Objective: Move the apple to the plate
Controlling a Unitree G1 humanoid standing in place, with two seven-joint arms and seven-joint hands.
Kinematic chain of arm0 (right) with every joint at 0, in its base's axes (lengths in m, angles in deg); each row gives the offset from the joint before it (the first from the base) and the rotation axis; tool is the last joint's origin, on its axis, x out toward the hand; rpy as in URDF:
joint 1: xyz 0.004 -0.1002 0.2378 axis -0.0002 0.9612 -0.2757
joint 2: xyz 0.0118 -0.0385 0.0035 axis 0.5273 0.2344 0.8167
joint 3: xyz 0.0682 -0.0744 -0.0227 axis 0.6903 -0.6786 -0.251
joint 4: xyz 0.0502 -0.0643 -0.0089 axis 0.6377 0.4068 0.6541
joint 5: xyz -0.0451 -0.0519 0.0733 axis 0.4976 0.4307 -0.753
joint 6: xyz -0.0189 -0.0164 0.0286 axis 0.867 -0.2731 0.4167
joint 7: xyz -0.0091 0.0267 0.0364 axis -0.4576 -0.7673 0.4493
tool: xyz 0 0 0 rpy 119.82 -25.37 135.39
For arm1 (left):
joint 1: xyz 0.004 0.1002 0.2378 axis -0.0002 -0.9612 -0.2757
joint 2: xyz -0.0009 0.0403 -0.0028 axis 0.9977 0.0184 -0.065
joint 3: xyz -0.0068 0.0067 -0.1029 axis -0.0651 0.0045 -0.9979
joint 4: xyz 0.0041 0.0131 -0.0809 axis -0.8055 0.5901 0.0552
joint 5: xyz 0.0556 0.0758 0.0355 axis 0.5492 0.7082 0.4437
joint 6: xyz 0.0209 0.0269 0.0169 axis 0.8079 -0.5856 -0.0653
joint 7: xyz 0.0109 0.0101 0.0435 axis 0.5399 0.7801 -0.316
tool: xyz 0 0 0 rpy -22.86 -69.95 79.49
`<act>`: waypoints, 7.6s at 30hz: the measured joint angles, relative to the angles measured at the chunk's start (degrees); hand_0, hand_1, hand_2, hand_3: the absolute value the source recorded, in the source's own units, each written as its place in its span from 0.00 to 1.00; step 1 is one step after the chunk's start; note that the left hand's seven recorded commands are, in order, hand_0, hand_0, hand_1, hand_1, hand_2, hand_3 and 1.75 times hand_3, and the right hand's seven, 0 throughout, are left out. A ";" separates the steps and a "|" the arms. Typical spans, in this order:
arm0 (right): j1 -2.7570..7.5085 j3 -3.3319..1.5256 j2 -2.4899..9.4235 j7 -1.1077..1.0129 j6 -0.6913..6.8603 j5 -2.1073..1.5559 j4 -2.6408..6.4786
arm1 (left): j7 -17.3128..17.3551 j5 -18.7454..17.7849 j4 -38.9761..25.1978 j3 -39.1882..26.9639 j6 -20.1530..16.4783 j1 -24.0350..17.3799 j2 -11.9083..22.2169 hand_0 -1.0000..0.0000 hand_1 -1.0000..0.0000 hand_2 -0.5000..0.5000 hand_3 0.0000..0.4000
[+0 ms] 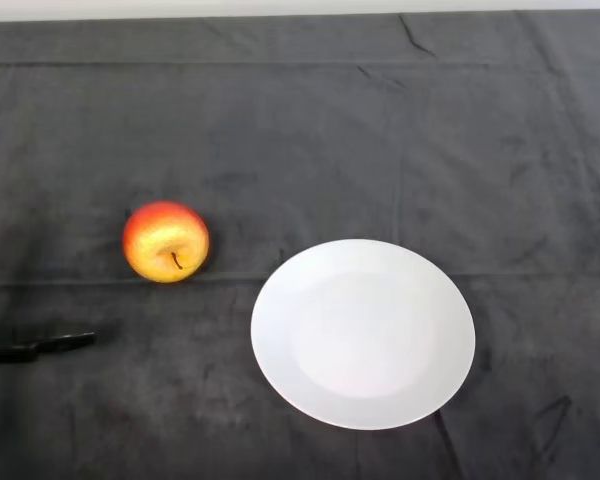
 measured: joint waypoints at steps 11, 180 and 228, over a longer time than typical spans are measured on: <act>0.00 0.00 0.00 0.00 0.00 0.00 0.00 | -4.38 4.68 -7.80 4.94 -0.46 0.11 -3.49 1.00 1.00 0.50 0.00; 0.02 0.00 -0.03 0.03 -0.01 0.00 -0.01 | -17.33 10.68 -17.04 48.88 -16.70 12.77 -14.39 0.00 0.00 0.50 1.00; 0.03 0.00 -0.03 0.07 -0.02 0.00 -0.01 | -11.85 5.67 -26.80 34.77 -17.74 13.27 -1.34 1.00 1.00 0.50 0.00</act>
